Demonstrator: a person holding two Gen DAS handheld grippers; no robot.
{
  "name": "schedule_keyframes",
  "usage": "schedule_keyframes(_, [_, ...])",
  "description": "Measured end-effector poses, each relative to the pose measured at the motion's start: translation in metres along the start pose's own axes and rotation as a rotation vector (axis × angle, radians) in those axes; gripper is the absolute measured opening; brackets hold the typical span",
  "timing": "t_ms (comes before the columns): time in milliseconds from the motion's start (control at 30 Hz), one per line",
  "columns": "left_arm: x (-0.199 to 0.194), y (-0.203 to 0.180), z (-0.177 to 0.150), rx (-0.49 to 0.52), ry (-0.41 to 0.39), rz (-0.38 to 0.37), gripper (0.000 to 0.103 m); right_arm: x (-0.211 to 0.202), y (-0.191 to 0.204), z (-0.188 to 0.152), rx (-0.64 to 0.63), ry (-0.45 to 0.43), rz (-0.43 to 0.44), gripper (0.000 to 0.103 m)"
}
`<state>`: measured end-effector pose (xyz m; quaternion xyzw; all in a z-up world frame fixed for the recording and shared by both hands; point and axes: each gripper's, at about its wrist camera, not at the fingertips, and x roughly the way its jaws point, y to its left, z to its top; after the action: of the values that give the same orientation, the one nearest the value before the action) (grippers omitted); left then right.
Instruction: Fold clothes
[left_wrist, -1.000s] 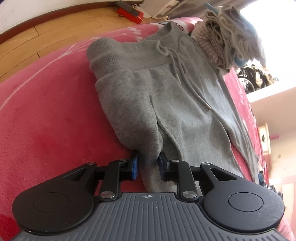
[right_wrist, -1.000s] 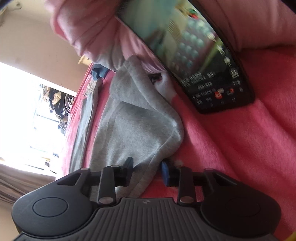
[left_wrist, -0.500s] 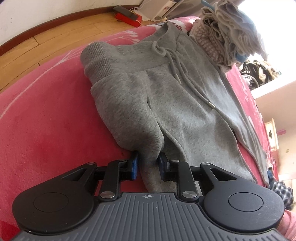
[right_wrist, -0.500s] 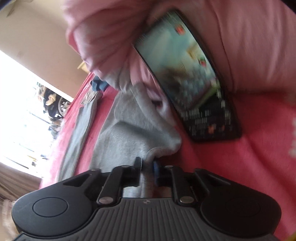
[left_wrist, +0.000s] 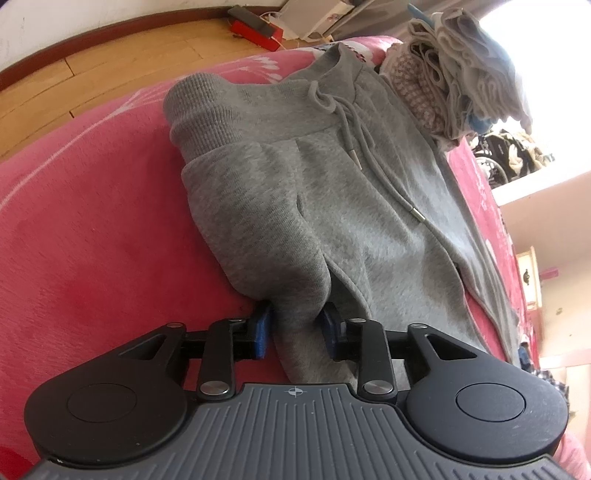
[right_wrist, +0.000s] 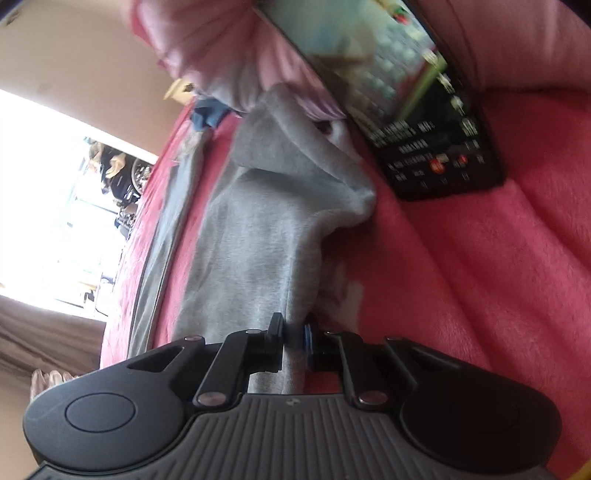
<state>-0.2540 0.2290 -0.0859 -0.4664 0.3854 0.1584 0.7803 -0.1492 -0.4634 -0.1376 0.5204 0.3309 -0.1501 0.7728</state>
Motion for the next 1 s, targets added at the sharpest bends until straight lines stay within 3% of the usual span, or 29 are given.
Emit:
schedule_keyframes(133, [0.002,-0.002,-0.002,0.003,-0.013,-0.001,0.036,0.003,-0.002,0.001,0.023,-0.001,0.011,0.019])
schedule_keyframes(233, [0.002,-0.007,-0.005,0.033,-0.03,0.013,0.036,0.0,0.002,0.002,-0.009,-0.01,0.036,0.01])
schedule_keyframes(367, [-0.002,-0.014,-0.007,0.079,-0.034,0.023,0.014,-0.011,0.014,0.005,-0.074,-0.036,0.064,0.008])
schedule_keyframes(433, [-0.006,-0.019,-0.005,0.098,-0.036,0.016,0.011,-0.017,0.023,0.006,-0.109,-0.049,0.079,0.008])
schedule_keyframes(733, [-0.033,-0.05,0.016,0.099,-0.11,-0.094,0.008,-0.04,0.079,0.025,-0.297,-0.093,0.156,0.007])
schedule_keyframes(1000, [-0.026,-0.083,0.042,0.103,-0.189,-0.176,0.008,-0.021,0.157,0.048,-0.428,-0.081,0.167,0.007])
